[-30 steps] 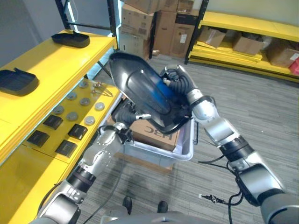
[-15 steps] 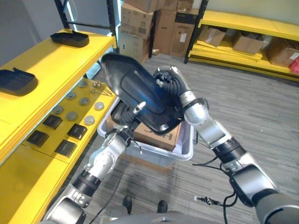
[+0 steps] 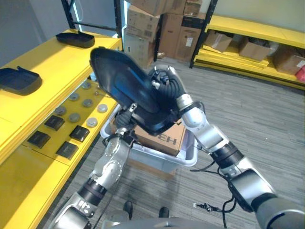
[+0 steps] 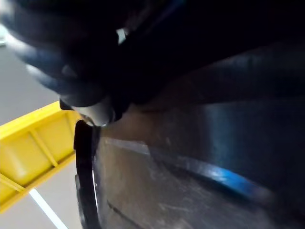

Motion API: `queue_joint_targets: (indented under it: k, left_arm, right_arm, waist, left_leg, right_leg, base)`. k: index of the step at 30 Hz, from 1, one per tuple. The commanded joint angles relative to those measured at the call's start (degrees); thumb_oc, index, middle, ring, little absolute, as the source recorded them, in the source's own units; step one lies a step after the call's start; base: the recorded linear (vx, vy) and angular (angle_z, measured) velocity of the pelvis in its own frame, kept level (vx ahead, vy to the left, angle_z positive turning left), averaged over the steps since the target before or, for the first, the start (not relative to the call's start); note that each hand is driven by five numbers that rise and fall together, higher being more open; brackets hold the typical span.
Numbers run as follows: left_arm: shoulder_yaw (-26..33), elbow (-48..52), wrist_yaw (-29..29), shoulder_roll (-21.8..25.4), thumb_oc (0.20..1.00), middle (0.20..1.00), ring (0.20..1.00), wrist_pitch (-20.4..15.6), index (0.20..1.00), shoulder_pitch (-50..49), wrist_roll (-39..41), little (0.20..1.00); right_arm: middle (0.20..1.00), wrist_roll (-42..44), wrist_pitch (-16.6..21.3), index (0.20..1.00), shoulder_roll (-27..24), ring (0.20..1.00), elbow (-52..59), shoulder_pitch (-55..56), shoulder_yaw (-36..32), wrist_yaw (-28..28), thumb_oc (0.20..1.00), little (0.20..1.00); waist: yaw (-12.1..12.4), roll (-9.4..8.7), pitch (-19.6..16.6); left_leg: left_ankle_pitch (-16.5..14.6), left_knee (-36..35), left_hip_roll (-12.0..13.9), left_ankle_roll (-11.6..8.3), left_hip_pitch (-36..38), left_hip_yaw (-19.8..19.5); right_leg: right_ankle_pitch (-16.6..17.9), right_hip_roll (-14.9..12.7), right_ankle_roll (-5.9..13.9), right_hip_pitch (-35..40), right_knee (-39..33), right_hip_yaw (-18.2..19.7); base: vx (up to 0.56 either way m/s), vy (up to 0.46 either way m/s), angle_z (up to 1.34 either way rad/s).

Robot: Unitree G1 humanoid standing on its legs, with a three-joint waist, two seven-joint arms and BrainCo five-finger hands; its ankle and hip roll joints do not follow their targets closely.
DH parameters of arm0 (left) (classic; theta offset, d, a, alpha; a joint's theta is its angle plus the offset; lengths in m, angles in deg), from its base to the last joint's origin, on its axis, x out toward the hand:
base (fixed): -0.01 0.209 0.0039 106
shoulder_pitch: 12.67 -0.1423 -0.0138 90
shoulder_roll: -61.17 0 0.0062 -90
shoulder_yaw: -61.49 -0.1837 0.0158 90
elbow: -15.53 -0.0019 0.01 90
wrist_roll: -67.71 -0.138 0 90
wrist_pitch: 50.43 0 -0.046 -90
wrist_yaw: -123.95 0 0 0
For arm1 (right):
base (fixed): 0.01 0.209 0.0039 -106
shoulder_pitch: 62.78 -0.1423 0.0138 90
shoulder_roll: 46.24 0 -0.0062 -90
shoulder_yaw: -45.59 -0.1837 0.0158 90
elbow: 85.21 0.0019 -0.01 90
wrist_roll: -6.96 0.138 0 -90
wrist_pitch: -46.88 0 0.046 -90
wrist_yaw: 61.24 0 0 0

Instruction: Move parts from the plastic box to the shelf.

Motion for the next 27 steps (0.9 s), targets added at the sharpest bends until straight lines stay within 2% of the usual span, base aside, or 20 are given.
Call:
queue_joint_targets:
  k: [1,2,4,5,6,7,9,11,13,15,17,18,19,20,21,23,25,26,27]
  left_arm:
    - [6.95,0.17,4.88,0.74,0.200,0.200,0.200,-7.96,0.200,10.02,-15.95,0.200]
    - [7.24,0.46,5.32,1.22,0.200,0.200,0.200,-7.93,0.200,9.82,-17.18,0.200]
    - [9.13,0.67,7.86,3.59,0.200,0.200,0.200,-9.36,0.200,8.17,-25.66,0.200]
    - [9.19,0.67,7.97,3.73,0.200,0.200,0.200,-9.38,0.200,8.04,-26.20,0.200]
    - [11.39,-0.12,9.71,6.94,0.200,0.200,0.200,-11.22,0.200,6.07,-32.78,0.200]
    - [12.01,-0.40,10.35,7.68,0.200,0.200,0.200,-11.39,0.200,5.54,-36.12,0.200]
    - [13.40,-0.93,11.90,10.16,0.200,0.200,0.200,-12.16,0.200,3.98,-41.77,0.200]
    - [15.53,-1.46,12.86,12.73,0.200,0.200,0.200,-13.43,0.200,1.00,-43.47,0.200]
    - [17.59,-2.76,13.09,15.03,0.200,0.200,0.200,-14.48,0.200,-1.55,-44.73,0.200]
    - [19.23,-3.98,12.10,16.82,0.200,0.200,0.200,-16.60,0.200,-3.96,-43.15,0.200]
    - [20.61,-3.43,10.44,17.52,0.200,0.200,0.200,-17.39,0.200,-6.30,-42.10,0.200]
    - [20.76,-3.27,10.25,17.57,0.200,0.200,0.200,-17.43,0.200,-6.55,-42.01,0.200]
    - [21.52,-2.35,8.98,17.75,0.200,0.200,0.200,-17.96,0.200,-8.08,-41.64,0.200]
    - [21.98,-1.77,8.19,17.75,0.200,0.200,0.200,-17.98,0.200,-8.48,-41.67,0.200]
    - [22.42,-0.05,7.42,17.95,0.200,0.200,0.200,-17.28,0.200,-8.84,-41.82,0.200]
    - [22.69,1.14,7.77,18.05,0.200,0.200,0.200,-16.37,0.200,-8.72,-41.43,0.200]
    - [23.43,2.92,7.20,17.99,0.200,0.200,0.200,-15.46,0.200,-8.84,-40.91,0.200]
    - [24.74,4.68,6.97,17.47,0.200,0.200,0.200,-14.63,0.200,-9.20,-40.54,0.200]
    - [25.11,5.16,6.89,17.19,0.200,0.200,0.200,-14.48,0.200,-9.33,-40.31,0.200]
  right_arm:
    - [1.000,4.47,10.15,1.000,5.78,1.000,14.87,4.36,8.24,4.03,1.000,1.000]
    - [1.000,4.68,10.33,1.000,5.44,1.000,14.93,5.02,7.84,3.48,1.000,1.000]
    - [1.000,8.45,10.01,1.000,3.45,1.000,14.79,9.66,4.57,-1.39,1.000,1.000]
    - [1.000,8.66,10.21,1.000,3.33,1.000,14.77,10.07,4.33,-1.47,1.000,1.000]
    - [1.000,8.39,11.95,1.000,1.33,1.000,13.55,16.94,-0.38,-3.50,1.000,1.000]
    - [1.000,8.19,11.75,1.000,0.86,1.000,13.18,18.41,-1.52,-4.48,1.000,1.000]
    - [1.000,11.79,13.06,1.000,-0.60,1.000,12.00,23.35,-4.54,-3.83,1.000,1.000]
    - [1.000,18.98,14.34,1.000,-1.11,1.000,8.90,29.47,-8.62,0.29,1.000,1.000]
    - [1.000,19.79,13.04,1.000,-1.20,1.000,3.79,33.22,-11.71,2.92,1.000,1.000]
    - [1.000,17.08,10.12,1.000,-2.06,1.000,-3.45,35.53,-13.21,6.12,1.000,1.000]
    - [1.000,15.87,2.47,1.000,-2.29,1.000,-14.13,36.37,-12.88,9.11,1.000,1.000]
    - [1.000,15.66,2.92,1.000,-2.22,1.000,-15.10,36.31,-12.79,9.18,1.000,1.000]
    - [1.000,14.65,-2.31,1.000,-2.12,1.000,-23.86,36.28,-12.03,11.97,1.000,1.000]
    - [1.000,12.88,-1.92,1.000,-2.19,1.000,-29.46,35.94,-11.14,11.68,1.000,1.000]
    - [1.000,8.21,-3.28,1.000,-2.10,1.000,-41.74,34.54,-9.27,10.91,1.000,1.000]
    - [1.000,6.26,-5.63,1.000,-1.40,1.000,-47.89,33.62,-8.51,11.56,1.000,1.000]
    - [1.000,8.79,-5.41,1.000,0.45,1.000,-54.20,33.09,-8.30,12.70,1.000,1.000]
    - [1.000,11.11,-8.37,1.000,3.26,1.000,-59.79,32.22,-8.66,15.19,1.000,1.000]
    - [1.000,11.13,-9.39,1.000,3.95,1.000,-60.94,32.07,-8.82,15.61,1.000,1.000]
  waist:
    - [-0.22,-1.28,-0.89]
    - [-0.32,-1.25,-0.89]
    - [-1.02,-1.06,-0.85]
    - [-1.05,-1.03,-0.87]
    - [-2.10,-0.74,-0.86]
    - [-2.39,-0.66,-0.84]
    - [-3.21,-0.41,-0.71]
    - [-4.01,-0.06,-0.58]
    - [-4.77,0.15,-0.43]
    - [-5.08,0.16,-0.32]
    - [-4.53,0.03,-0.08]
    - [-4.52,0.00,-0.04]
    - [-3.70,-0.14,0.12]
    - [-3.11,-0.17,0.36]
    - [-1.38,-0.07,0.69]
    - [-0.13,0.15,0.93]
    - [1.23,0.46,1.17]
    - [2.85,0.81,1.29]
    - [3.30,0.93,1.33]
  left_leg:
    - [-5.14,-0.47,3.38,-1.88,2.33,2.29]
    - [-5.14,-0.47,3.41,-1.90,2.31,2.32]
    - [-5.15,-0.47,3.68,-2.11,2.26,2.66]
    - [-5.16,-0.47,3.70,-2.12,2.26,2.69]
    - [-5.15,-0.47,3.94,-2.26,2.24,3.18]
    - [-5.16,-0.47,3.99,-2.29,2.22,3.30]
    - [-5.15,-0.47,4.22,-2.34,2.19,3.85]
    - [-5.14,-0.47,4.44,-2.40,2.20,4.29]
    - [-5.14,-0.47,4.62,-2.50,2.30,4.64]
    - [-5.20,-0.47,4.64,-2.68,2.36,4.74]
    - [-5.10,-0.47,4.75,-2.91,2.40,4.45]
    - [-5.11,-0.47,4.77,-2.94,2.43,4.41]
    - [-5.05,-0.47,4.92,-3.20,2.42,4.06]
    - [-4.93,-0.47,5.06,-3.40,2.38,3.81]
    - [-4.68,-0.47,5.28,-3.82,2.14,2.95]
    - [-4.39,-0.47,5.39,-4.09,1.92,2.32]
    - [-3.84,-0.47,5.40,-4.46,1.37,1.23]
    - [-3.17,-0.47,5.44,-5.08,0.53,0.20]
    - [-2.96,-0.47,5.50,-5.28,0.29,0.14]
  right_leg:
    - [-4.46,-3.63,3.59,2.66,0.61,-0.89]
    - [-4.44,-3.59,3.58,2.62,0.58,-0.80]
    - [-4.35,-3.50,3.61,2.46,0.48,-0.42]
    - [-4.36,-3.50,3.62,2.45,0.48,-0.41]
    - [-4.36,-3.46,3.74,2.26,0.48,0.01]
    - [-4.36,-3.44,3.76,2.19,0.47,0.16]
    - [-4.45,-3.42,3.83,2.02,0.52,0.47]
    - [-4.63,-3.38,3.81,1.83,0.62,0.86]
    - [-4.87,-3.37,3.78,1.75,0.73,0.96]
    - [-5.14,-3.38,3.70,1.75,0.81,0.87]
    - [-5.32,-3.38,3.38,2.06,0.64,0.38]
    - [-5.36,-3.37,3.35,2.12,0.64,0.32]
    - [-5.55,-3.38,3.12,2.37,0.65,-0.28]
    - [-5.62,-3.40,2.98,2.59,0.64,-0.72]
    - [-5.82,-3.41,2.68,3.09,0.59,-1.84]
    - [-5.94,-3.46,2.55,3.51,0.60,-2.75]
    - [-6.02,-3.44,2.48,4.00,0.56,-3.73]
    - [-6.32,-3.45,2.31,4.44,0.49,-5.09]
    - [-6.41,-3.49,2.27,4.56,0.49,-5.53]
  base:
    - [0.00,0.000,0.00]
    - [0.00,0.000,0.00]
    - [0.00,0.000,0.00]
    - [0.00,0.000,0.00]
    - [0.00,0.000,0.00]
    - [-0.03,0.009,-0.03]
    - [-0.04,0.013,-0.17]
    - [-0.04,0.011,-0.17]
    - [-0.04,-0.004,-0.09]
    - [-0.03,-0.028,-0.13]
    - [-0.01,-0.046,-0.08]
    - [0.01,-0.064,0.00]
    - [0.01,-0.071,0.04]
    - [0.02,-0.121,0.07]
    - [0.02,-0.089,0.22]
    - [0.03,-0.062,0.34]
    - [0.03,-0.031,0.36]
    - [0.02,-0.008,0.46]
    - [0.03,0.003,0.48]
